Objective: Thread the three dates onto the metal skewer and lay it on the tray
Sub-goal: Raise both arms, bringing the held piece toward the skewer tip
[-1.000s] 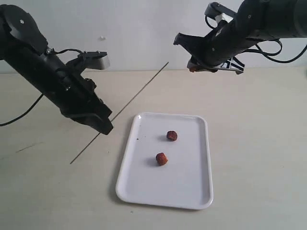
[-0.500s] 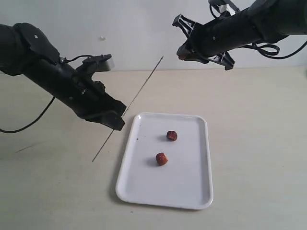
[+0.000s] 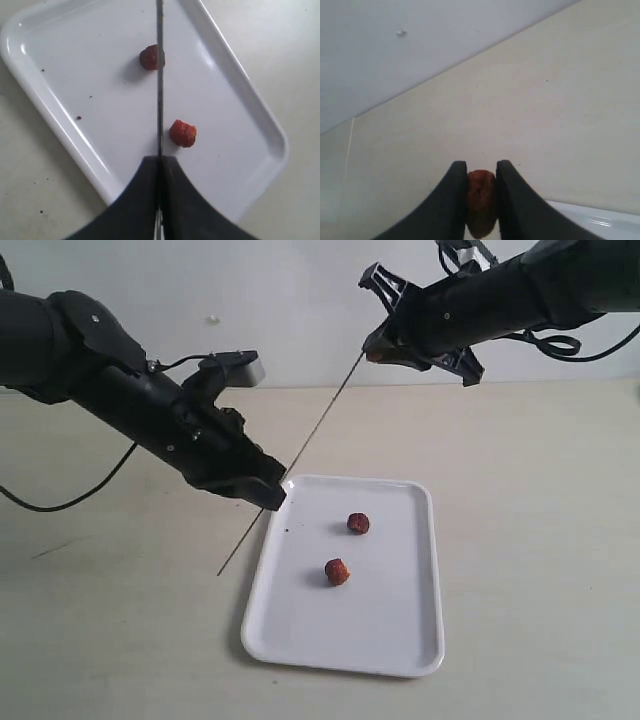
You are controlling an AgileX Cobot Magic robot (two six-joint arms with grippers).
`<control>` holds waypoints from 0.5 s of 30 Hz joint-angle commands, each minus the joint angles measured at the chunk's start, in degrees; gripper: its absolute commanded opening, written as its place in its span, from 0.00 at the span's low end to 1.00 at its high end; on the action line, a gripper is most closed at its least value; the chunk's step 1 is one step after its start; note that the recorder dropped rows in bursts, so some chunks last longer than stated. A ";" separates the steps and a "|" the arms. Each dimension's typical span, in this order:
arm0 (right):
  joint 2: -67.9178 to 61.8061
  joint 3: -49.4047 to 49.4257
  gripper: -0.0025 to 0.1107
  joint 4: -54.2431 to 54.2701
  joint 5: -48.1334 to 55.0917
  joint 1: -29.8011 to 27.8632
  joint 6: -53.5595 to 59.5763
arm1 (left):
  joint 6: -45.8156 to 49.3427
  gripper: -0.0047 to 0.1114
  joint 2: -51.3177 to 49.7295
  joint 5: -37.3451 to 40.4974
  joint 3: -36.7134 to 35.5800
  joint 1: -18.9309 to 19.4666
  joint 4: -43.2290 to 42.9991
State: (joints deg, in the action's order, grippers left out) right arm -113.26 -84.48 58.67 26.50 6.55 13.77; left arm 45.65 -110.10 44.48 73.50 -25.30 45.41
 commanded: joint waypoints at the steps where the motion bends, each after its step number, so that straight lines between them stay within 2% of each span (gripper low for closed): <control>1: 0.58 0.05 0.20 0.79 -2.22 -0.32 1.22 | 0.38 0.04 0.05 1.12 -0.19 -0.37 -0.43; 15: 0.58 0.05 0.20 0.92 -6.41 -0.70 1.56 | 0.38 0.04 0.05 1.80 -0.19 -0.37 -0.66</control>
State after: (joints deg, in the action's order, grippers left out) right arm -113.26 -84.48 59.35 20.52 6.11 14.42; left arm 45.78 -110.10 46.32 73.50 -25.35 44.67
